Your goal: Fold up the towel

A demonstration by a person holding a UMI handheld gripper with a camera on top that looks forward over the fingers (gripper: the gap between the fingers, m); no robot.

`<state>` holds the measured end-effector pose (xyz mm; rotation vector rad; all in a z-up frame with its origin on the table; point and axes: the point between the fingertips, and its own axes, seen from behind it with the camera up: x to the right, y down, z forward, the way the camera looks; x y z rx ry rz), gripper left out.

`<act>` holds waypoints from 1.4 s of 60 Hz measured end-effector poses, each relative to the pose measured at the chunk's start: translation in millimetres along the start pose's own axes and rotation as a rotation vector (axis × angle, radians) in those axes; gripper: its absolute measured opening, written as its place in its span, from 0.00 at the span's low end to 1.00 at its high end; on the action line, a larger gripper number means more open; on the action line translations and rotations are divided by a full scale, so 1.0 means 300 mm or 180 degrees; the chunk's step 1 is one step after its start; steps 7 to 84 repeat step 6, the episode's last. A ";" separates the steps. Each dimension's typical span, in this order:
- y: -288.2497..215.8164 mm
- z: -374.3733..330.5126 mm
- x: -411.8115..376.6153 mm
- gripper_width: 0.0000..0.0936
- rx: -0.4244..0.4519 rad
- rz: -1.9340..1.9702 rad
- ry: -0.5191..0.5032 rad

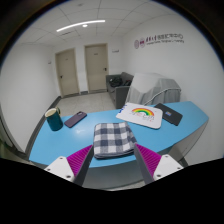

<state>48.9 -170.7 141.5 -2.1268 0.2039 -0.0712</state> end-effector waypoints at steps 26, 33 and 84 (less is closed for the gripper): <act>0.008 -0.122 -0.028 0.90 0.0016 0.0007 -0.0097; 0.008 -0.122 -0.028 0.90 0.0016 0.0007 -0.0097; 0.008 -0.122 -0.028 0.90 0.0016 0.0007 -0.0097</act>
